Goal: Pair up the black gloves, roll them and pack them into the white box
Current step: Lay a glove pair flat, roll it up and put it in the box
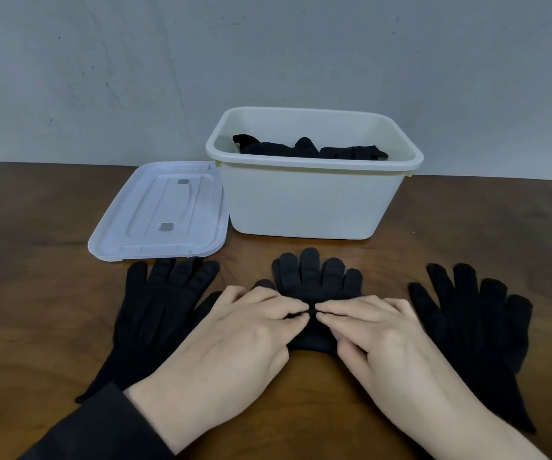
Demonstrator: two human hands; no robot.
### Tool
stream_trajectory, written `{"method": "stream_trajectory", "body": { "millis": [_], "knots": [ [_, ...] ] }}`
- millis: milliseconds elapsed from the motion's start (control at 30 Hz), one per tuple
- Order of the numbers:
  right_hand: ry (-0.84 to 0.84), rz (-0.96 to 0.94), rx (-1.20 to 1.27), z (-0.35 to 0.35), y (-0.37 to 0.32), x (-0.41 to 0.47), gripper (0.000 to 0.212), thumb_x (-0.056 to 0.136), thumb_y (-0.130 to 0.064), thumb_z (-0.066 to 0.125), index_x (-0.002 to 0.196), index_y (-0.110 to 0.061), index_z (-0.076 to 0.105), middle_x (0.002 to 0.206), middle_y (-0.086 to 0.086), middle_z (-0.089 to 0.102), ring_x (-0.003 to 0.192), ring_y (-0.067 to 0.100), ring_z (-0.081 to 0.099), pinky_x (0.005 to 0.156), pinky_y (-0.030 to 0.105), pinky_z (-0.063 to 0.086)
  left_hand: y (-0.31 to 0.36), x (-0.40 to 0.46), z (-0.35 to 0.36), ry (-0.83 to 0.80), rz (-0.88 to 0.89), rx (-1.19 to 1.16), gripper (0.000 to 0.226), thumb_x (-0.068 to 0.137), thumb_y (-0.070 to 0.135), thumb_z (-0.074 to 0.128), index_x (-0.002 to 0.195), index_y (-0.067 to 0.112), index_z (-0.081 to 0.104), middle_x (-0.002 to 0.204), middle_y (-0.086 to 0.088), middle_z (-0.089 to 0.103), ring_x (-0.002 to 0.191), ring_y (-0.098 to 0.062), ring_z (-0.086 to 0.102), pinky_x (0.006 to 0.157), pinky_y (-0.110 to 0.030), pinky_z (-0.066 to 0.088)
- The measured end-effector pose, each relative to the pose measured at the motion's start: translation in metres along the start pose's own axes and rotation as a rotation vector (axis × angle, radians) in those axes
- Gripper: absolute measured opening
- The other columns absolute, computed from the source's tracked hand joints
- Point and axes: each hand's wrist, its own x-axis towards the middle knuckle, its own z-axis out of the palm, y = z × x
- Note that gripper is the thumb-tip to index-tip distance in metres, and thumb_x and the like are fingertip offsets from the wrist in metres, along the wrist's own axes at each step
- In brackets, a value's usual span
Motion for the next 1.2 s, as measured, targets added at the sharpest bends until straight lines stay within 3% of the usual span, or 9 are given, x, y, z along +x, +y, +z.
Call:
{"method": "stream_trajectory", "body": {
  "millis": [133, 200, 300, 433, 567, 733, 933, 1067, 1200],
  "knots": [
    [-0.246, 0.044, 0.019, -0.012, 0.001, -0.002, 0.058, 0.092, -0.064, 0.03, 0.142, -0.04, 0.05, 0.144, -0.031, 0.045, 0.134, -0.009, 0.035, 0.111, 0.039, 0.034, -0.005, -0.009, -0.004, -0.065, -0.027, -0.022, 0.059, 0.094, 0.049, 0.023, 0.148, 0.033, 0.042, 0.153, 0.026, 0.036, 0.138, 0.004, 0.03, 0.116, -0.03, 0.02],
    [-0.322, 0.059, -0.018, -0.013, 0.002, -0.002, 0.072, 0.085, -0.076, 0.023, 0.15, -0.044, 0.033, 0.15, -0.036, 0.03, 0.139, -0.01, 0.02, 0.116, 0.037, 0.024, -0.002, -0.008, -0.003, -0.071, -0.051, 0.026, 0.059, 0.094, 0.056, 0.029, 0.145, 0.032, 0.048, 0.15, 0.024, 0.042, 0.134, 0.001, 0.038, 0.112, -0.036, 0.033],
    [-0.253, 0.088, -0.003, -0.012, 0.0, 0.002, 0.059, 0.09, -0.068, 0.032, 0.142, -0.045, 0.045, 0.144, -0.034, 0.043, 0.134, -0.009, 0.029, 0.111, 0.034, 0.027, -0.003, -0.003, 0.001, -0.05, -0.108, 0.018, 0.056, 0.091, 0.06, 0.035, 0.133, 0.034, 0.061, 0.136, 0.023, 0.057, 0.12, 0.0, 0.052, 0.098, -0.035, 0.047],
    [-0.228, 0.111, 0.062, -0.021, -0.004, -0.001, 0.041, 0.096, -0.061, 0.038, 0.136, -0.051, 0.044, 0.134, -0.036, 0.043, 0.117, -0.03, 0.009, 0.109, 0.021, 0.02, 0.001, -0.002, -0.003, 0.046, -0.112, -0.104, 0.05, 0.094, 0.062, 0.035, 0.138, 0.045, 0.05, 0.134, 0.035, 0.049, 0.119, 0.018, 0.029, 0.105, -0.018, 0.025],
    [-0.253, 0.211, 0.192, -0.025, -0.004, -0.003, 0.034, 0.09, -0.066, 0.04, 0.121, -0.056, 0.05, 0.116, -0.032, 0.05, 0.119, -0.006, 0.03, 0.101, 0.025, 0.038, 0.0, -0.008, -0.008, 0.05, -0.249, -0.358, 0.03, 0.093, 0.062, 0.045, 0.123, 0.058, 0.05, 0.117, 0.031, 0.051, 0.115, 0.009, 0.03, 0.099, -0.019, 0.033],
    [-0.131, 0.322, 0.495, -0.023, -0.007, 0.005, 0.016, 0.092, -0.047, 0.06, 0.104, -0.04, 0.067, 0.098, -0.026, 0.071, 0.099, -0.01, 0.063, 0.084, 0.017, 0.053, 0.004, -0.001, -0.005, 0.13, -0.37, -0.611, 0.02, 0.091, 0.054, 0.055, 0.109, 0.048, 0.063, 0.097, 0.025, 0.069, 0.101, 0.005, 0.061, 0.089, -0.023, 0.051],
    [-0.024, 0.368, 0.386, -0.009, -0.005, 0.011, 0.022, 0.088, -0.043, 0.068, 0.11, -0.041, 0.064, 0.077, -0.012, 0.061, 0.08, -0.003, 0.058, 0.07, 0.011, 0.046, 0.001, 0.005, -0.003, 0.177, -0.452, -0.392, 0.035, 0.093, 0.05, 0.056, 0.129, 0.05, 0.055, 0.099, 0.024, 0.058, 0.105, 0.002, 0.051, 0.106, -0.028, 0.036],
    [-0.004, 0.217, 0.138, -0.004, 0.0, 0.011, 0.023, 0.089, -0.043, 0.064, 0.11, -0.047, 0.056, 0.09, -0.021, 0.049, 0.092, 0.002, 0.05, 0.091, 0.031, 0.041, -0.002, 0.005, -0.006, 0.182, -0.409, -0.289, 0.036, 0.095, 0.043, 0.059, 0.13, 0.049, 0.054, 0.086, 0.021, 0.053, 0.094, 0.004, 0.049, 0.105, -0.022, 0.028],
    [0.022, 0.051, 0.047, -0.003, 0.0, 0.01, 0.024, 0.091, -0.022, 0.065, 0.109, -0.038, 0.07, 0.112, -0.022, 0.054, 0.106, 0.007, 0.054, 0.092, 0.032, 0.037, -0.009, 0.001, -0.007, 0.149, -0.332, -0.154, 0.043, 0.093, 0.025, 0.064, 0.13, 0.044, 0.056, 0.101, 0.023, 0.052, 0.1, 0.0, 0.048, 0.097, -0.027, 0.033]
  ]
}}
